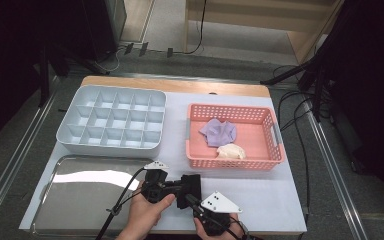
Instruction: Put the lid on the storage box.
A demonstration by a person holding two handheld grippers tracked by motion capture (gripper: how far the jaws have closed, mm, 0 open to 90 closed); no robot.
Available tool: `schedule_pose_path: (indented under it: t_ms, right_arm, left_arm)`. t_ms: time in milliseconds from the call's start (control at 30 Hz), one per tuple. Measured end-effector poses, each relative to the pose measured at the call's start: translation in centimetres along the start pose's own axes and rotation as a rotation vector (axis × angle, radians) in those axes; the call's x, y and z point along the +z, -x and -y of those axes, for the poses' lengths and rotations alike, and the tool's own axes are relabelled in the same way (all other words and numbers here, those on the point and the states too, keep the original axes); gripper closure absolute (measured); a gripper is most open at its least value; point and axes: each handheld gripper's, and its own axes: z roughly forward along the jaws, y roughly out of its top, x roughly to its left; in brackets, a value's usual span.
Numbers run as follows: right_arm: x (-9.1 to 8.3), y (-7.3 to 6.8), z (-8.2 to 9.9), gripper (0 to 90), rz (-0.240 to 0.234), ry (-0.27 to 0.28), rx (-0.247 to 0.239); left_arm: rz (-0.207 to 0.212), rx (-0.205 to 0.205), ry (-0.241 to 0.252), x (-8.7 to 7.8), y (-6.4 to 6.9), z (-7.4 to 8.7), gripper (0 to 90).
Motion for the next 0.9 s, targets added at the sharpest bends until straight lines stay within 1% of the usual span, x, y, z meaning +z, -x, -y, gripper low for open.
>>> schedule_pose_path:
  t_ms: [67, 167, 300, 367, 467, 533, 567, 633, 733, 800, 900]
  right_arm:
    - [-0.3, 0.3, -0.1, 86.4, 0.001, 0.017, -0.001]
    - [-0.6, 0.6, -0.3, 84.1, 0.017, 0.032, -0.010]
    - [-1.0, 1.1, -0.4, 78.8, 0.034, 0.035, -0.011]
    - [-1.2, 1.6, -0.5, 74.4, 0.057, 0.039, -0.013]
    - [-1.7, 2.5, -0.7, 69.6, 0.082, 0.053, 0.005]
    - [-2.0, 3.1, -0.9, 66.0, 0.106, 0.064, 0.006]
    - [-2.2, 3.4, -1.0, 63.8, 0.119, 0.067, -0.004]
    - [-2.5, 3.9, -1.2, 59.1, 0.147, 0.070, -0.013]
    - [-2.8, 4.8, -1.6, 52.6, 0.183, 0.072, -0.024]
    - [-3.0, 5.4, -1.7, 49.2, 0.196, 0.073, -0.015]
    - [-3.2, 6.1, -1.7, 45.8, 0.211, 0.077, -0.008]
  left_arm:
    - [-0.006, 0.008, 0.013, -0.3, 0.1, -0.1, 69.7]
    - [-0.016, 0.024, 0.024, -0.6, 0.3, -0.2, 69.8]
    - [-0.035, 0.048, 0.042, -1.3, 0.4, -0.3, 69.8]
    - [-0.036, 0.051, 0.057, -1.6, 0.5, -0.5, 69.8]
    - [-0.043, 0.064, 0.075, -2.2, 0.5, -0.7, 69.8]
    - [-0.050, 0.071, 0.086, -2.6, 0.5, -0.8, 69.8]
    - [-0.058, 0.080, 0.090, -2.8, 0.4, -0.9, 69.8]
    - [-0.060, 0.083, 0.108, -3.3, 0.4, -1.0, 69.8]
    - [-0.074, 0.090, 0.133, -4.0, 0.3, -1.1, 69.7]
    - [-0.073, 0.097, 0.146, -4.5, 0.2, -1.2, 69.7]
    - [-0.085, 0.109, 0.166, -5.3, 0.0, -1.3, 69.6]
